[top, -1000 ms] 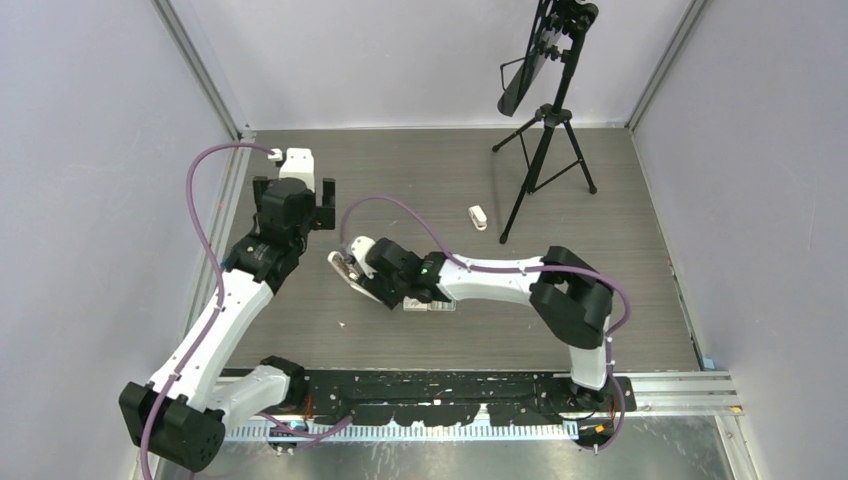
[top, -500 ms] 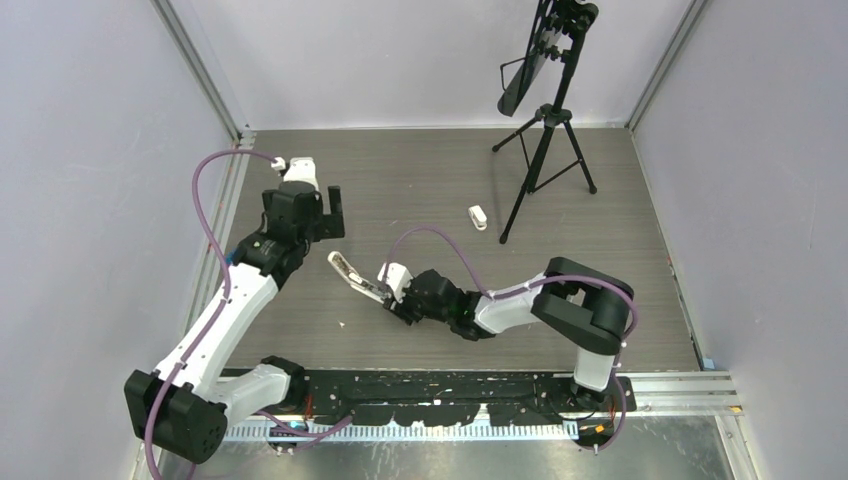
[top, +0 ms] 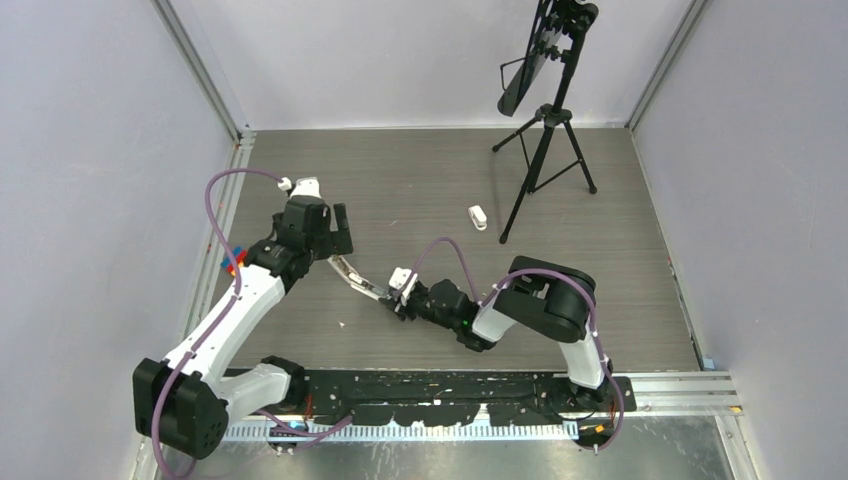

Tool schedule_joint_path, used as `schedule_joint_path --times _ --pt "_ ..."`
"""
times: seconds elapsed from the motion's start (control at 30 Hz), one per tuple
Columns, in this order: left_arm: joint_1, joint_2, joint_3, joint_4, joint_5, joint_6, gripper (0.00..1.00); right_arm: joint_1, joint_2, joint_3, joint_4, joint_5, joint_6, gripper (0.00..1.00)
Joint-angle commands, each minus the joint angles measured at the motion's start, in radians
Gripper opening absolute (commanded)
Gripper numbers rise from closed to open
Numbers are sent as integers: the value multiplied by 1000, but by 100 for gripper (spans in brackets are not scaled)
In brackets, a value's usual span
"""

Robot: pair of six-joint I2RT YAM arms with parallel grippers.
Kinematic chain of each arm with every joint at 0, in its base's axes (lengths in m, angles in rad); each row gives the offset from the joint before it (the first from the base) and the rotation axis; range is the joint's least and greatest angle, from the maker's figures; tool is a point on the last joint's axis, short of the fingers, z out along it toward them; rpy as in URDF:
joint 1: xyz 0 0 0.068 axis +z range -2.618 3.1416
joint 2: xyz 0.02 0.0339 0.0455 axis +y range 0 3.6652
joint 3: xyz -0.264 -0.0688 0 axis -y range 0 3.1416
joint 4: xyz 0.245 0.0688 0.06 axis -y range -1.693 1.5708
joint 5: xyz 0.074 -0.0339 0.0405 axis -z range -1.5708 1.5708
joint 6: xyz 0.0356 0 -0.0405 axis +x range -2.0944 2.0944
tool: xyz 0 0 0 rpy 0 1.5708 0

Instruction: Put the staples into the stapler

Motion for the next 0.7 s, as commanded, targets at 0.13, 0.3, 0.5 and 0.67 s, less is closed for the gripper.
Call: schedule_joint_path --times 0.13,0.3,0.5,0.67 --pt "-2 27 -24 62 25 -42 98 -6 29 42 111 -21 -11 45" --pt "-2 53 -26 72 28 -44 98 -8 31 46 82 -77 -11 43" --pt "-2 78 -27 94 36 -60 96 -9 42 50 65 -88 -15 35" --pt "-2 103 -26 105 54 -77 93 -15 54 50 72 -85 -17 20"
